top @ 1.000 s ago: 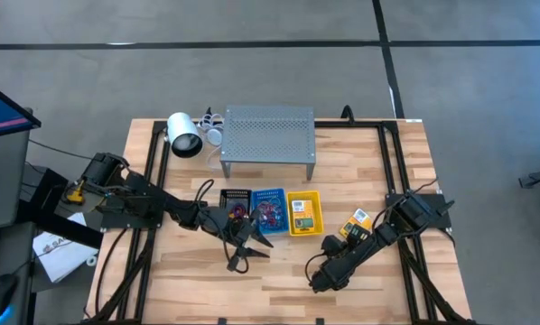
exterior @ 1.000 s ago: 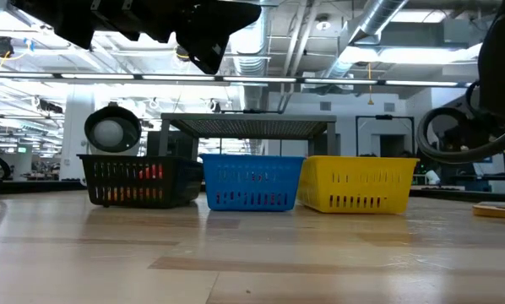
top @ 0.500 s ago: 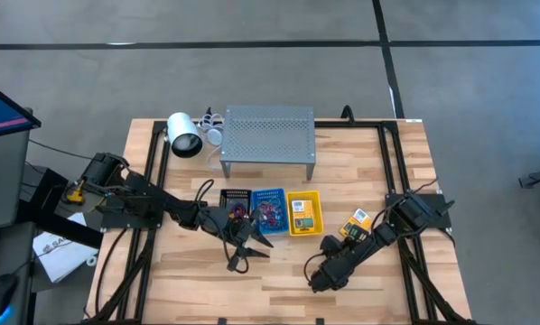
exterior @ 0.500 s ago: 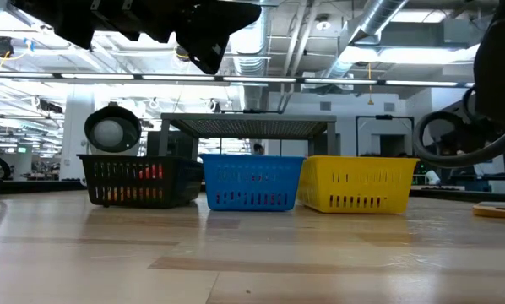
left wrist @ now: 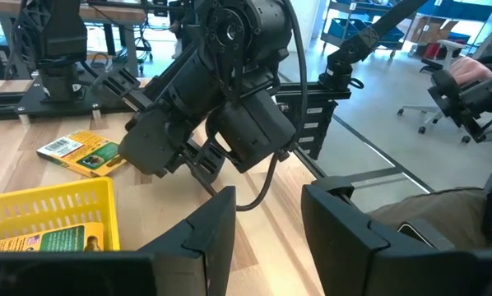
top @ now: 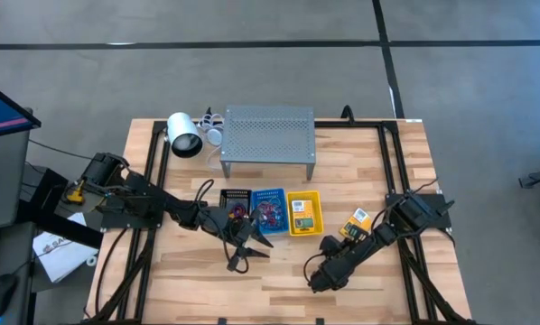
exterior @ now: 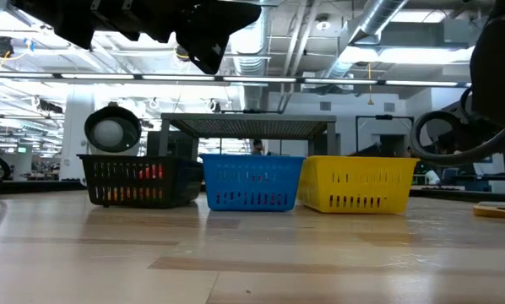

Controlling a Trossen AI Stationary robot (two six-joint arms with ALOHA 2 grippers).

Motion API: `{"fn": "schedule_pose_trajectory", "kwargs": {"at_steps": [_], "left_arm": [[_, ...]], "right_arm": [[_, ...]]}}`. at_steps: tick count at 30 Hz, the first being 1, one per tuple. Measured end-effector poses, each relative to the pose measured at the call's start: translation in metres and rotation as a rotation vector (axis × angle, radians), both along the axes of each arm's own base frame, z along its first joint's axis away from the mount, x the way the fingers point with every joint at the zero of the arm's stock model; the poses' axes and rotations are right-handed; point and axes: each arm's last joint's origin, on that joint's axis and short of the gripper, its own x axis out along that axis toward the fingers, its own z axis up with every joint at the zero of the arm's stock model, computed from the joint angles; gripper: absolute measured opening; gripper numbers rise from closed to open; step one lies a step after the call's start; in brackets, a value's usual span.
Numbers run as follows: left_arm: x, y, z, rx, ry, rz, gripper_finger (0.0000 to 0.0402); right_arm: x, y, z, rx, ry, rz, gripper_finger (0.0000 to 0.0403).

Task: Pick & Place Office Desk Supplies
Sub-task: Put the yellow crayon box into the yellow basket

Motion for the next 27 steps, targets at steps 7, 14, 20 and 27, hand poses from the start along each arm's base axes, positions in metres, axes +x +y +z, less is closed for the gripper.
{"fn": "schedule_pose_trajectory", "kwargs": {"at_steps": [7,14,20,27], "left_arm": [[0.0,0.0,0.0001,0.0,0.0,0.0,0.0136],[0.0,0.0,0.0,0.0,0.0,0.0,0.0136],[0.0,0.0,0.0,0.0,0.0,0.0,0.0136],[0.0,0.0,0.0,0.0,0.0,0.0,0.0136]], "right_arm": [[-0.0019,0.0039,-0.0001,0.026,0.007,0.001,0.004],[-0.0018,0.0041,0.0032,0.044,0.032,0.008,0.0128],[0.0006,0.0052,0.009,0.032,0.036,0.01,0.0207],[0.0048,-0.0002,0.0094,0.014,0.028,0.019,0.0234]]}}
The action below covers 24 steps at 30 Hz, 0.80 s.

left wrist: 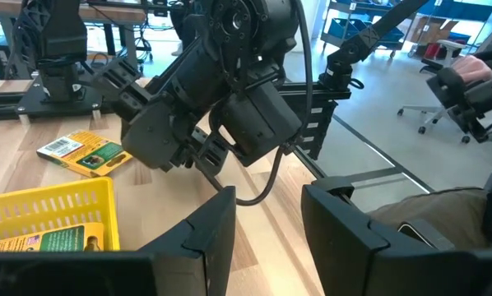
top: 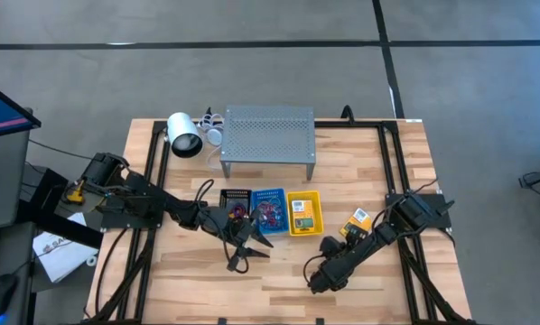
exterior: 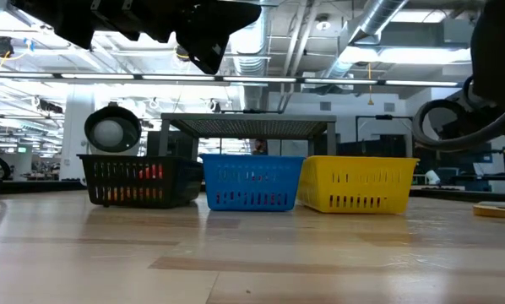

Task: Pick & Place Office Desk Supplies
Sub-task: Put the yellow crayon box into the yellow basket

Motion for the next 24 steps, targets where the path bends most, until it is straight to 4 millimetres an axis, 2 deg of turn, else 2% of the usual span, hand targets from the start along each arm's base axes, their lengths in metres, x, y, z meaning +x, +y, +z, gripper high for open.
{"fn": "schedule_pose_trajectory", "kwargs": {"at_steps": [10,24], "left_arm": [[0.0,0.0,0.0,0.0,0.0,0.0,0.0136],[0.0,0.0,0.0,0.0,0.0,0.0,0.0136]], "right_arm": [[0.001,-0.003,-0.004,-0.047,-0.058,0.049,0.0216],[-0.004,-0.008,-0.011,-0.051,-0.027,0.053,0.0195]]}}
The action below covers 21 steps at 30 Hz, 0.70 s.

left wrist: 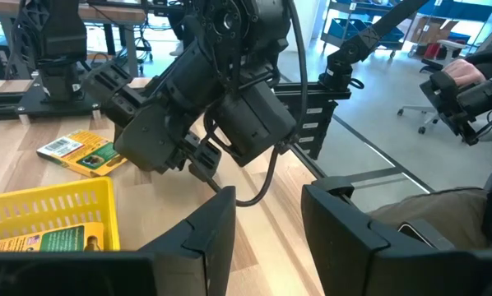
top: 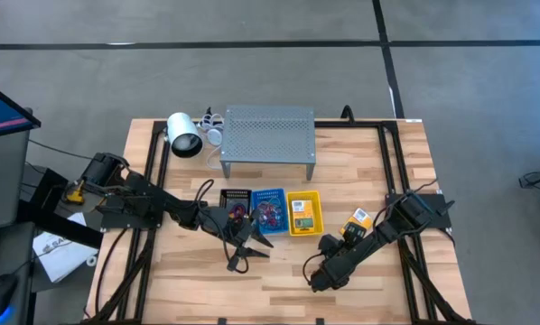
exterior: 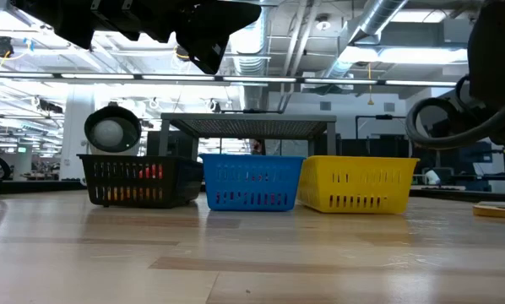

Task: Pick & Place Office Desk Supplies
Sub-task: Put the yellow crayon box into the yellow basket

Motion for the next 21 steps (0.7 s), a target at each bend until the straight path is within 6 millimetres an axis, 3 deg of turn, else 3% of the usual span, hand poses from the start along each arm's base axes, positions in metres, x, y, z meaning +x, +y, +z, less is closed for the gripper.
{"fn": "schedule_pose_trajectory", "kwargs": {"at_steps": [21], "left_arm": [[0.0,0.0,0.0,-0.007,0.002,0.001,0.0136]], "right_arm": [[-0.003,-0.011,-0.005,-0.022,0.055,0.008,0.0177]]}}
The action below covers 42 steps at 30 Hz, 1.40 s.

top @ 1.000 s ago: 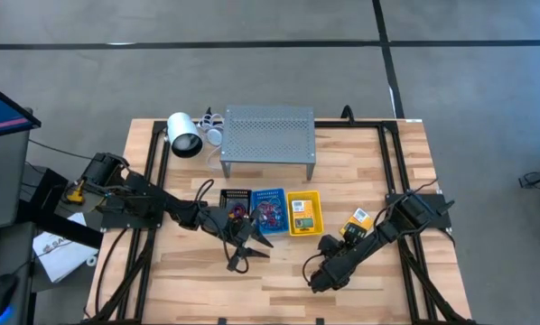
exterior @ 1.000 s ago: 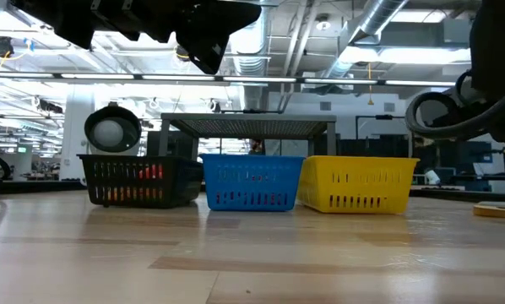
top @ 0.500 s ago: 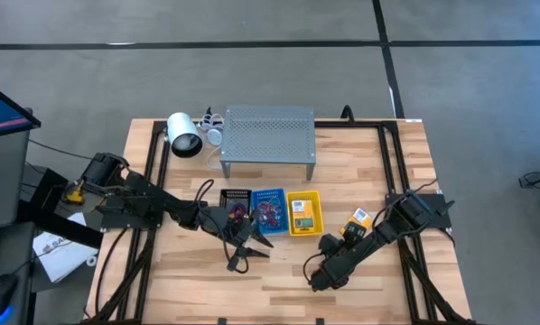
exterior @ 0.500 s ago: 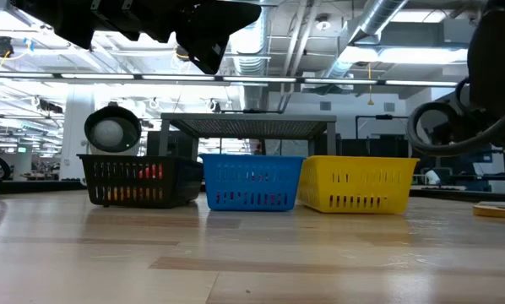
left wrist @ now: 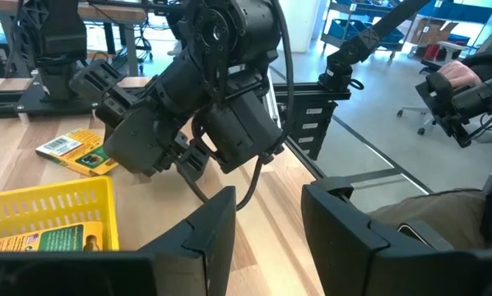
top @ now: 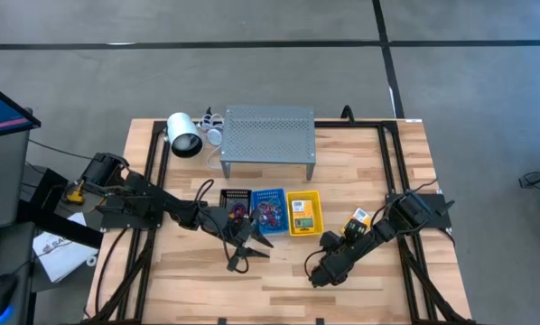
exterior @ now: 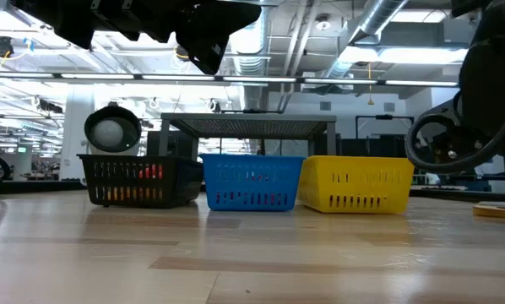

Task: Pick & Place Office Desk Supplies
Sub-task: Put the yellow crayon box into the yellow basket

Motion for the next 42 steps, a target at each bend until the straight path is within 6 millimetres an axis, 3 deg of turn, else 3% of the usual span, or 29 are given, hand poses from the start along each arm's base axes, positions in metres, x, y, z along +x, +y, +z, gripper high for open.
{"fn": "schedule_pose_trajectory", "kwargs": {"at_steps": [5,14,23,33,42], "left_arm": [[0.0,0.0,0.0,0.0,0.0,0.0,0.0136],[0.0,0.0,0.0,0.0,0.0,0.0,0.0136],[0.0,0.0,0.0,0.0,0.0,0.0,0.0136],[0.0,0.0,0.0,0.003,-0.001,0.0,0.0136],[0.0,0.0,0.0,0.004,-0.001,-0.001,0.0136]], "right_arm": [[0.002,-0.003,0.0,0.005,-0.003,-0.015,0.0161],[0.004,-0.003,-0.002,0.023,-0.014,-0.018,0.0067],[0.004,-0.002,-0.003,0.022,-0.024,-0.015,0.0006],[0.003,-0.003,0.002,-0.02,0.015,-0.01,0.0002],[0.014,0.006,0.03,-0.036,0.034,-0.002,0.0001]]}}
